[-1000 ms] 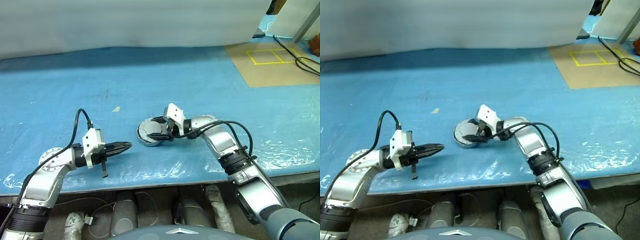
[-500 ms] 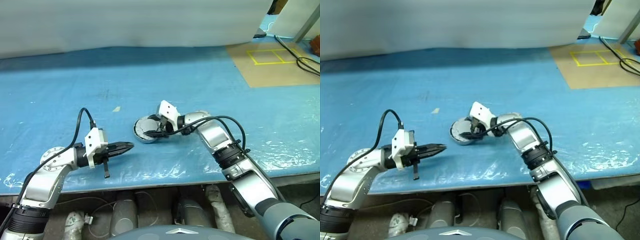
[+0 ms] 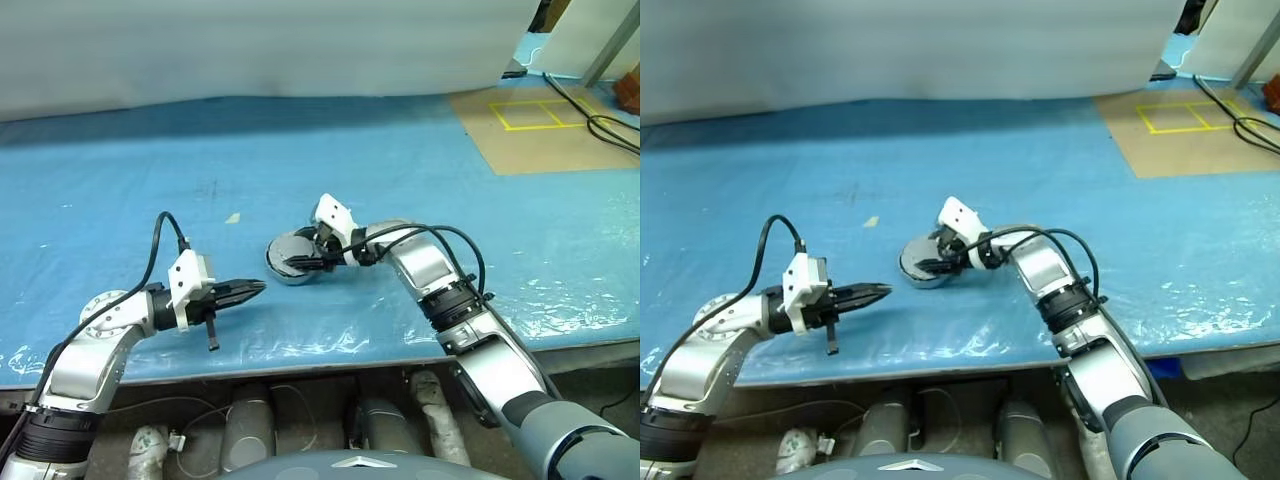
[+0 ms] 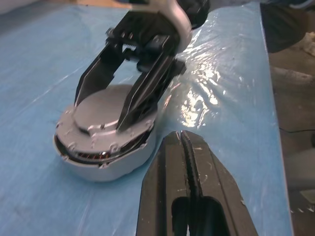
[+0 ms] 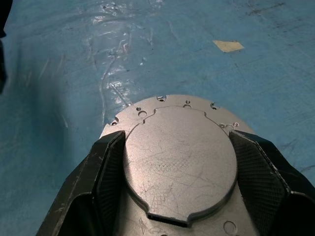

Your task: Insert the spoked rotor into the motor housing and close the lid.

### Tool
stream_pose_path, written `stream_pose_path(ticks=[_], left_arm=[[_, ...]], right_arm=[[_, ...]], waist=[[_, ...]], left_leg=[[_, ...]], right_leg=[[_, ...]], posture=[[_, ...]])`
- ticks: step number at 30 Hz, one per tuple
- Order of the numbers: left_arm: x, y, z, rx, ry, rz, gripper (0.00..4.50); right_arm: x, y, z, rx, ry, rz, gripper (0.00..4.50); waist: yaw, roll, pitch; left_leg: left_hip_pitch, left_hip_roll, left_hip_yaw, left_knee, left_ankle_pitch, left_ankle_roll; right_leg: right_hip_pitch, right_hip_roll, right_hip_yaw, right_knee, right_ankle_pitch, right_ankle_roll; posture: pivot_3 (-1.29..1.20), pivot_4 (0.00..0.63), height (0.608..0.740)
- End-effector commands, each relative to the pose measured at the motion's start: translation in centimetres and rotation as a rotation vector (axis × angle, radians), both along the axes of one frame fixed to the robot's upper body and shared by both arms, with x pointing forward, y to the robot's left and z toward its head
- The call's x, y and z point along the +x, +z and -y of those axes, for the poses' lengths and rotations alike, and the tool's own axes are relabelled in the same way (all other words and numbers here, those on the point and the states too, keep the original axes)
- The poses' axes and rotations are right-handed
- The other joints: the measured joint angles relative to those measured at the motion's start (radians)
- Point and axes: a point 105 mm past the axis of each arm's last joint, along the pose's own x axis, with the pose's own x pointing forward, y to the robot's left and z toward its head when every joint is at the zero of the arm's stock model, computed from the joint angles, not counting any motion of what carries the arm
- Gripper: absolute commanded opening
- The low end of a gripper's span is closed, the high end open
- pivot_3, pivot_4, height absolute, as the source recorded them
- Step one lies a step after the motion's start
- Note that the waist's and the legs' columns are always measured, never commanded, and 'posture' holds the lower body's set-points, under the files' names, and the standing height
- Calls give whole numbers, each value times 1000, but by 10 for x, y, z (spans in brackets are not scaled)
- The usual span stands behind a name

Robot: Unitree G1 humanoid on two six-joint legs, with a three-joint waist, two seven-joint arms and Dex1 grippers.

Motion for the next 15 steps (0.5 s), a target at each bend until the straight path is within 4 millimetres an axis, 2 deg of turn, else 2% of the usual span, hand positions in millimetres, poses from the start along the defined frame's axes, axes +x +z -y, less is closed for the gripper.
stream_pose_path(ticks=[1, 3, 5, 7, 11, 15], left_arm=[[10, 3, -24, 1, 83, 25, 48], [15, 0, -36, 26, 109, 38, 48], [15, -5, -40, 35, 109, 39, 48], [14, -9, -39, 32, 97, 35, 48], [14, -15, -35, 12, 84, 39, 48], [14, -20, -34, 6, 71, 34, 48]], right_arm=[[-6, 4, -3, -27, 41, -32, 2965], [-16, -4, 2, -94, 97, -57, 2965], [-13, -19, 15, -215, 95, -13, 2965], [-10, -25, 24, -258, 84, -12, 2965], [-5, -22, 36, -279, 78, 13, 2965], [-4, -8, 28, -201, 65, -5, 2965]], waist=[[0, 0, 0], [1, 0, 0], [3, -1, -1], [3, -1, -1], [10, -1, -1], [16, -1, -1]], left_leg=[[0, 0, 0, 0, 0, 0], [-1, 0, 0, 0, 0, 0], [-1, -1, 0, -1, 0, 0], [-1, -1, 0, -1, 0, 0], [0, -2, 0, -1, 0, 0], [1, -3, 0, -1, 0, 0]], right_leg=[[0, 0, 0, 0, 0, 0], [0, 0, 0, 0, 0, 0], [0, 0, 0, -1, 0, 0], [0, -1, -1, -1, 0, 0], [1, -2, -1, -1, 0, 0], [2, -4, -1, -1, 0, 0]], posture=[[0, 150, 740], [0, 150, 740], [0, 150, 740], [0, 150, 740], [0, 150, 740], [0, 150, 740]])
